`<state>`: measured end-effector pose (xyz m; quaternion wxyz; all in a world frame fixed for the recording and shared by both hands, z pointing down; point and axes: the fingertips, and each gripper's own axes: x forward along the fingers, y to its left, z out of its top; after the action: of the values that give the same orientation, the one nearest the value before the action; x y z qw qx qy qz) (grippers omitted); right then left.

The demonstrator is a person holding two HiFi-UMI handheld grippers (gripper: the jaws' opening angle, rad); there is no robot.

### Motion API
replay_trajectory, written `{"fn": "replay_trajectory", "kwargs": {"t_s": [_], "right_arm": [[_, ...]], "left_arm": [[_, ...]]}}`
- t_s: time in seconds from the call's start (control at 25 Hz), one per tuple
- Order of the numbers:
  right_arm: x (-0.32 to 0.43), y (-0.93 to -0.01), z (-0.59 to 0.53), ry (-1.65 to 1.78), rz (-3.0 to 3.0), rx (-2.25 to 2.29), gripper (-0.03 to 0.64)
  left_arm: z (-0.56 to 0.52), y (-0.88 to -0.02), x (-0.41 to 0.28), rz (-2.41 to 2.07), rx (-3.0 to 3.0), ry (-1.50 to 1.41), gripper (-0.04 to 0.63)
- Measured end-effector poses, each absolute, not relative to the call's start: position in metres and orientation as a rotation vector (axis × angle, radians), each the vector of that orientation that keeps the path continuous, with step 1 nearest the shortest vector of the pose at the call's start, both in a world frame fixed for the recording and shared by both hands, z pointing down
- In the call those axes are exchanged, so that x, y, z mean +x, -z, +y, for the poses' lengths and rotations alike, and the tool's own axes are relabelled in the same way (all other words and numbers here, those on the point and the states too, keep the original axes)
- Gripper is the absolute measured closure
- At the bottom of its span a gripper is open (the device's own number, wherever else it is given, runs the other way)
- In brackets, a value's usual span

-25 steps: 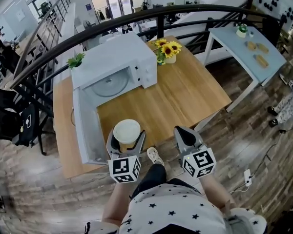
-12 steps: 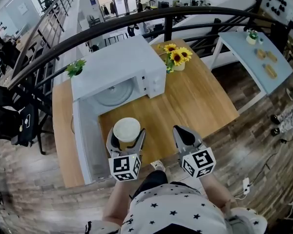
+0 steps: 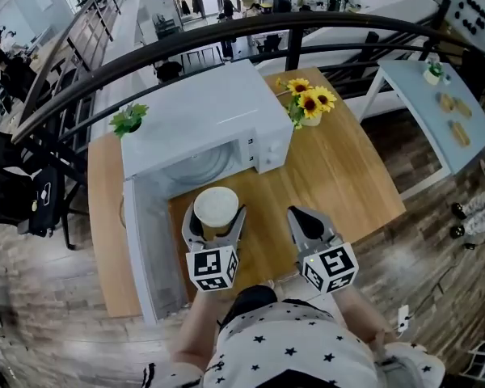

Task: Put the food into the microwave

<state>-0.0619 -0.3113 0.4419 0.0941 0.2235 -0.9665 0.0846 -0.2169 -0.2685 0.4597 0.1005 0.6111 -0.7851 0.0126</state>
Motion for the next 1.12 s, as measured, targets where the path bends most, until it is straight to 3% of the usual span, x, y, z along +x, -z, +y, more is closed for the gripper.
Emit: {"fn": "replay_trajectory", "kwargs": {"t_s": [1.12], "right_arm": [[-0.144, -0.476, -0.368, -0.291, -2.804, 0.507, 0.611]], "left_arm": [[-0.356, -0.537, -0.322, -2.295, 1.638, -0.092, 0.103]]}}
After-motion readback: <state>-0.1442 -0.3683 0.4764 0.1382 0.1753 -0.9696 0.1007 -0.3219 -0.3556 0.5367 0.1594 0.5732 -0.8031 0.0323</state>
